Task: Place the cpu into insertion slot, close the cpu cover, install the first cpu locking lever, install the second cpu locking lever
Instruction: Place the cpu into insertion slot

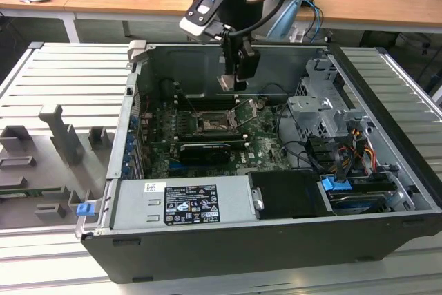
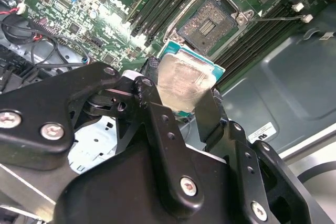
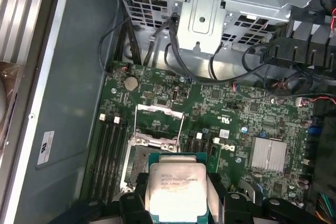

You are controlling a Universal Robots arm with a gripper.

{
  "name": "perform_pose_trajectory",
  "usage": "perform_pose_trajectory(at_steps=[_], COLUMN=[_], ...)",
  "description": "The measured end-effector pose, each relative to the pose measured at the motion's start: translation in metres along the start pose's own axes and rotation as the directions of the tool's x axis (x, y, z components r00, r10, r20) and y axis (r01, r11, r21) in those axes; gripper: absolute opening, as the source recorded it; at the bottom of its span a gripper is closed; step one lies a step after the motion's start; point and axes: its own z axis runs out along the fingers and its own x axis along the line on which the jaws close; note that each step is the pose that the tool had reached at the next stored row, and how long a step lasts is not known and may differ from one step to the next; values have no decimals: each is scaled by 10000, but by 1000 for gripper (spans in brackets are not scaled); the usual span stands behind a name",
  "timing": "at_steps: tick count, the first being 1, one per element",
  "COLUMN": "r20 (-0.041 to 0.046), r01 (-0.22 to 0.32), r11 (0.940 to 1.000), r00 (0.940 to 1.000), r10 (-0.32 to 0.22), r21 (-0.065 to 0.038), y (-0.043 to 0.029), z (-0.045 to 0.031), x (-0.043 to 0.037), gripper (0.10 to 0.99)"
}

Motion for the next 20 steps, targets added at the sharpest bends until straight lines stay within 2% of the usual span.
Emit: perform_pose_trajectory(at_steps=[3,9,20], r20=[14,71,77], r01=[-154,-790,-854], r11=[9999,9969,9963], r00=[9999,9969,9963], r10=[154,790,855], r21=[-3,-16,-18], y=[-1,-2,-14], z=[6,27,167], x=[0,1,0], gripper=[522,522,522])
